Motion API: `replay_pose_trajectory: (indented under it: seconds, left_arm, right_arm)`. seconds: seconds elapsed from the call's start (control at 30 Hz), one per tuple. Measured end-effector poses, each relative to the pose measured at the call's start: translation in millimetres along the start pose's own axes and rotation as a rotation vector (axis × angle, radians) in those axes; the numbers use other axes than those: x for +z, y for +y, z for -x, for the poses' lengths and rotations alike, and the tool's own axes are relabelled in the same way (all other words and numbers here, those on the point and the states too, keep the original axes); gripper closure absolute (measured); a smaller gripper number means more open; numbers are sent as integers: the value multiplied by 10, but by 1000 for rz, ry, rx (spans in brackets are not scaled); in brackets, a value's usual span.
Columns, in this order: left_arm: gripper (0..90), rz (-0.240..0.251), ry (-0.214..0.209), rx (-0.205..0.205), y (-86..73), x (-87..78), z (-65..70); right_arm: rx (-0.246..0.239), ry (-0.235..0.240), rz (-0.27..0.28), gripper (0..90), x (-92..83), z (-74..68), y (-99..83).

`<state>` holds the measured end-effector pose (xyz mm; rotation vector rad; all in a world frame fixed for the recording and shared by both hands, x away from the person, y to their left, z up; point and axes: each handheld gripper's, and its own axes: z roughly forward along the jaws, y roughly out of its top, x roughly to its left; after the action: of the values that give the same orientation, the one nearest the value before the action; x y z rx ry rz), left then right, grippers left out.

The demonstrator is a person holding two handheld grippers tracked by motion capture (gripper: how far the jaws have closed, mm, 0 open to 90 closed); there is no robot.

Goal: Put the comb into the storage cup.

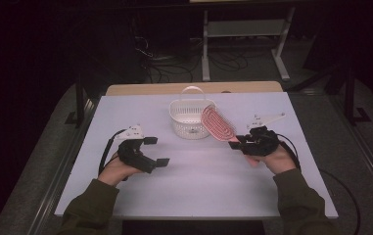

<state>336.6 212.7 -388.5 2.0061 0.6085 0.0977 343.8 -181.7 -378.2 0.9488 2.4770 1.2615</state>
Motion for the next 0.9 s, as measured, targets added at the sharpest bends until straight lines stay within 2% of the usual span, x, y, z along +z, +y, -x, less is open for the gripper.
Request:
replay_pose_trajectory:
  seconds: [0.3, 0.47, 0.63, 0.9]
  left_arm:
    - [4, 30, -6, -23, 60, 82, -35]
    - [4, 37, -14, -30, 68, 99, -8]
    - [5, 37, -5, -38, 84, 97, 16]
    - [5, 46, -30, -47, 120, 113, 63]
  right_arm:
    - [2, 1, 8, 688, 71, 2, 112]
    - [-15, 4, 2, 687, 126, -24, 138]
    - [-40, 15, 1, 688, 147, -96, 158]
    - [-79, 47, 8, 687, 172, -228, 201]
